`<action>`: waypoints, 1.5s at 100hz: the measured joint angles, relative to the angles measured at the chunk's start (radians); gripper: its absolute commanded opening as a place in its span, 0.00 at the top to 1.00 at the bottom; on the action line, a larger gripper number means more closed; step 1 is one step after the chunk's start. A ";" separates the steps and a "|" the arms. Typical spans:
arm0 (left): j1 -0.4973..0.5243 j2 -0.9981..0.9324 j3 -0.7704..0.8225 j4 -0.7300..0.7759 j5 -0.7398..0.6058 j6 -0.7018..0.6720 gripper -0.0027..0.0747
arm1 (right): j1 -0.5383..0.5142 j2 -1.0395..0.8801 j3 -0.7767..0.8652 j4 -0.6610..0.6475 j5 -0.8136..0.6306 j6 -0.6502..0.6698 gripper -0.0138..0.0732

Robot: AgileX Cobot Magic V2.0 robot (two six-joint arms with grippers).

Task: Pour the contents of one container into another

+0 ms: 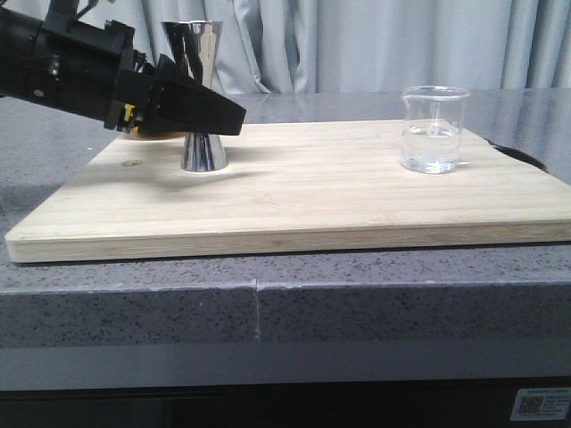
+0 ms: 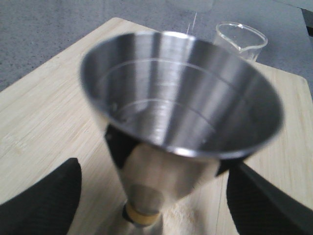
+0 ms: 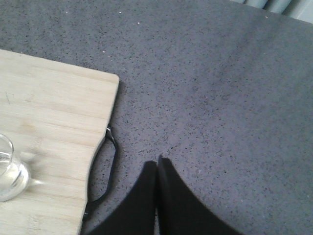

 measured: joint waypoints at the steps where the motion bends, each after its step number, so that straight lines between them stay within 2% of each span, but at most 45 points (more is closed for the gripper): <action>1: 0.000 0.000 0.000 0.000 0.000 0.000 0.23 | 0.000 0.000 0.000 0.000 0.000 0.000 0.90; 29: 0.000 0.005 0.000 -0.006 -0.002 0.000 0.25 | 0.000 0.004 0.000 0.000 0.000 0.000 0.90; 67: 0.000 0.005 0.000 -0.014 -0.002 0.000 0.58 | 0.000 0.055 0.000 0.018 -0.015 0.000 0.90; 102: 0.000 0.005 0.000 -0.016 -0.002 0.000 0.76 | 0.000 0.054 0.000 0.033 -0.099 0.000 0.90; 125: 0.000 0.005 0.000 -0.023 -0.002 0.000 0.82 | 0.000 0.054 0.000 0.036 -0.119 0.000 0.90; 150: 0.000 0.005 0.000 -0.025 -0.002 0.000 0.82 | 0.000 0.054 0.000 0.036 -0.123 0.000 0.90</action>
